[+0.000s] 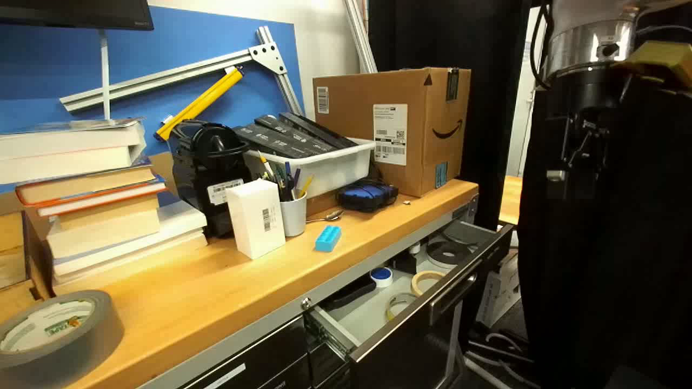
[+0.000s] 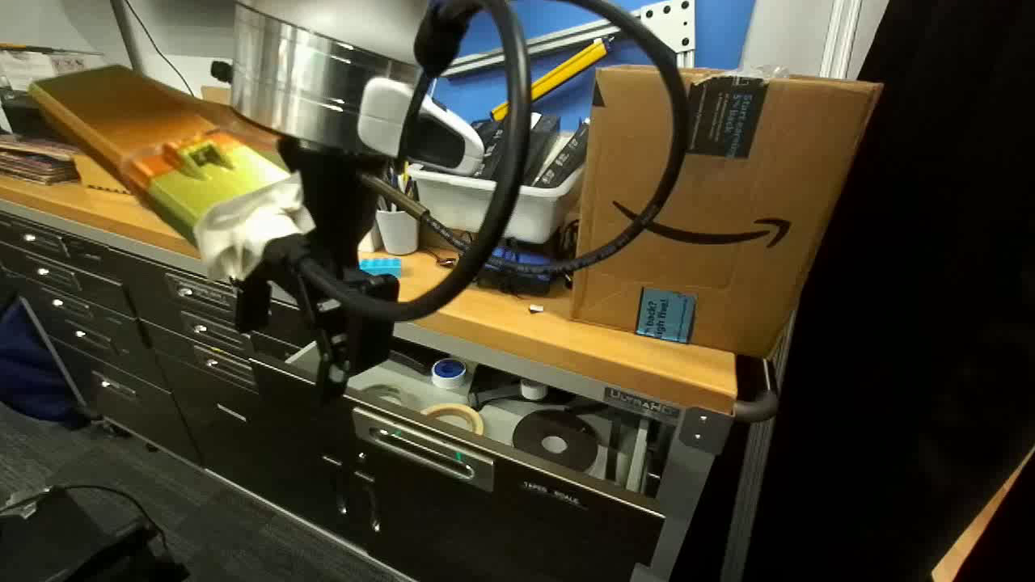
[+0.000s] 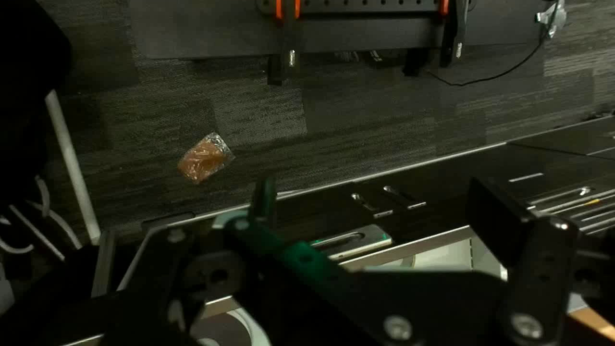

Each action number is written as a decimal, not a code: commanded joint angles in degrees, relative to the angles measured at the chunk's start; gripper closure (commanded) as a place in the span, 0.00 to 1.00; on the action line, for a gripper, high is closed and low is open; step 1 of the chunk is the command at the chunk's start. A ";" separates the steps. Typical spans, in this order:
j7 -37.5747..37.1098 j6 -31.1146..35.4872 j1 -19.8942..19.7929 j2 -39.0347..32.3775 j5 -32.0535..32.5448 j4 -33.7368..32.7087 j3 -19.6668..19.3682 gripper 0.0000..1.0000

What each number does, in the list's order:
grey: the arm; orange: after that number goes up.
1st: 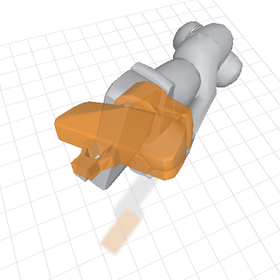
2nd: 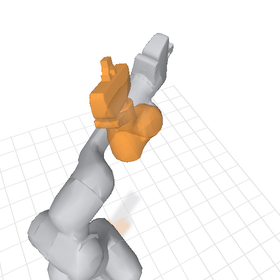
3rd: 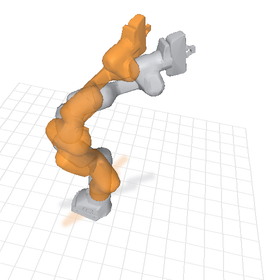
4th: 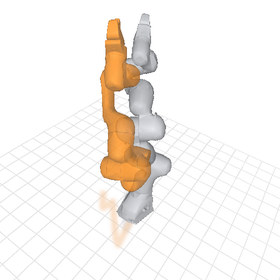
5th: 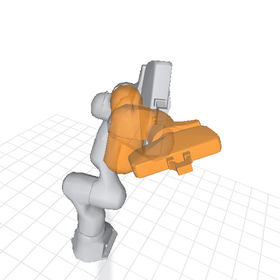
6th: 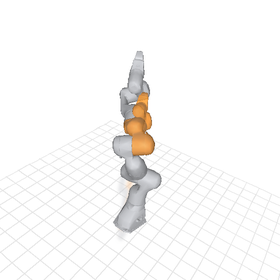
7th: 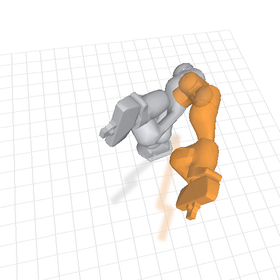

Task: Put the blue object inside the drawer and close it

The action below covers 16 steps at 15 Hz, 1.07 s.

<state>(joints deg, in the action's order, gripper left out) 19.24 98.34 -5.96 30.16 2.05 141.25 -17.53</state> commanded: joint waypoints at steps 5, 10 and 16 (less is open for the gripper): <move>0.81 1.52 0.77 -1.94 0.64 -1.50 3.33 0.00; 2.98 8.01 8.36 -8.46 -1.03 -2.97 11.24 0.00; 2.22 19.38 13.27 -17.56 -0.59 -5.59 17.94 0.00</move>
<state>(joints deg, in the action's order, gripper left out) 20.60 114.00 6.47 17.13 1.70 138.70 -1.22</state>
